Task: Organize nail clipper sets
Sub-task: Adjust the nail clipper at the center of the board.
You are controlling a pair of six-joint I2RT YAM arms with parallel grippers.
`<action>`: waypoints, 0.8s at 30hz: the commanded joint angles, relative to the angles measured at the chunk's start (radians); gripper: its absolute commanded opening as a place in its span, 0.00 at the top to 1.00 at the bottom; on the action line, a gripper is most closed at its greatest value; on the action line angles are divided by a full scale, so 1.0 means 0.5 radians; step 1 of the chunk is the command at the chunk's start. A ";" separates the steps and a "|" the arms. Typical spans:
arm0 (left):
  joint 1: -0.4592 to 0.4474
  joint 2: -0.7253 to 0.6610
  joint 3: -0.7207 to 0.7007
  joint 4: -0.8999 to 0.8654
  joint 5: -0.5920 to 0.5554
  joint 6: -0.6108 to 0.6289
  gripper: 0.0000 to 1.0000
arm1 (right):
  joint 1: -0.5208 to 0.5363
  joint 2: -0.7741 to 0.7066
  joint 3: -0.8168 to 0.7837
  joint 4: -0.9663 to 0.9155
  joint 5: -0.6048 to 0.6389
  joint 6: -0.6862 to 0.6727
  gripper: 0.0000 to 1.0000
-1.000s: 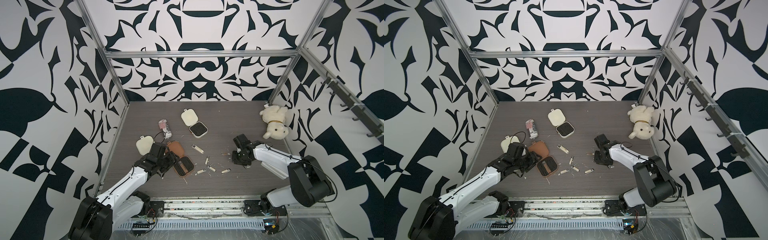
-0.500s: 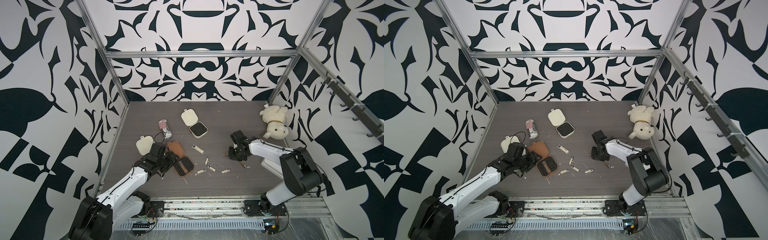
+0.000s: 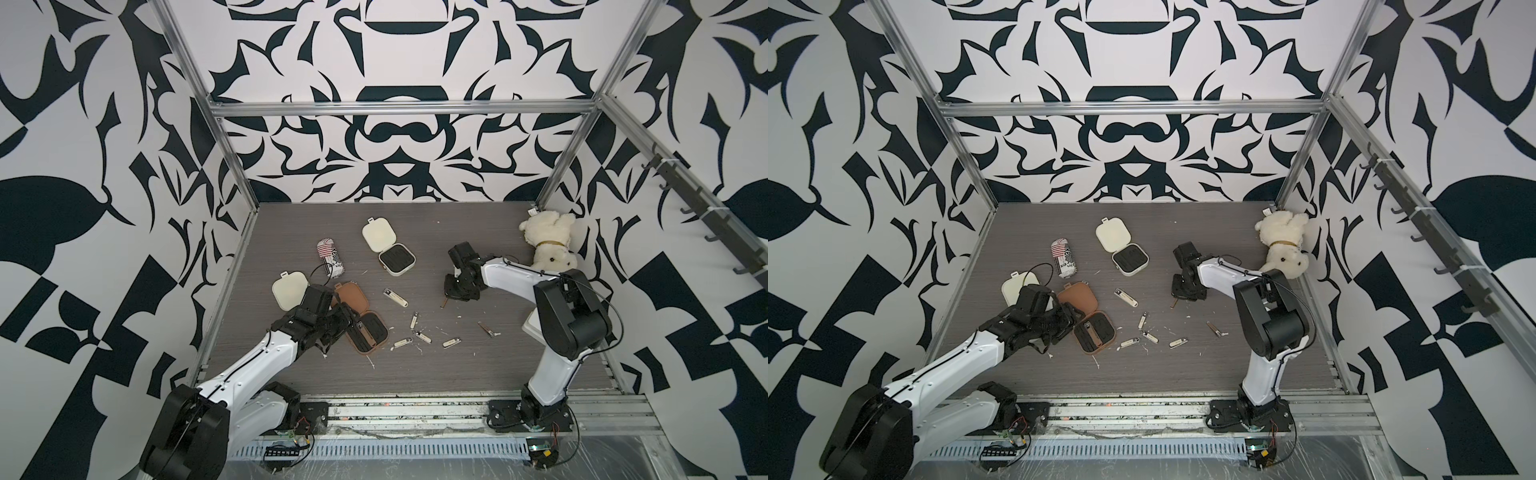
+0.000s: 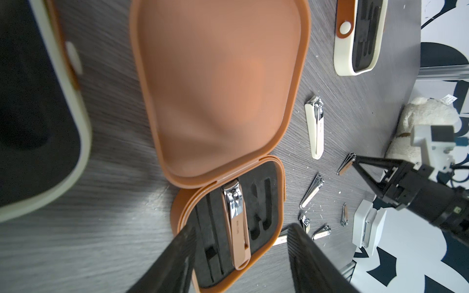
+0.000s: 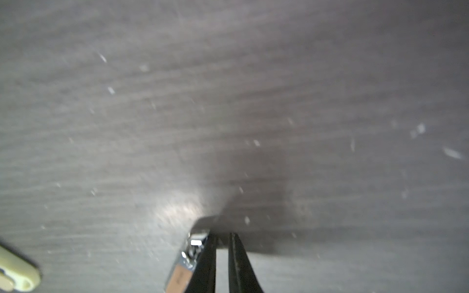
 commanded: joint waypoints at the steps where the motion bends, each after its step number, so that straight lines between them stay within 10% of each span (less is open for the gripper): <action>1: -0.007 0.012 -0.044 0.014 -0.008 0.006 0.38 | 0.003 0.114 0.113 -0.076 -0.004 -0.045 0.85; 24: -0.003 -0.069 -0.088 -0.007 -0.025 -0.011 0.38 | 0.139 -0.015 0.278 -0.250 0.112 -0.082 0.60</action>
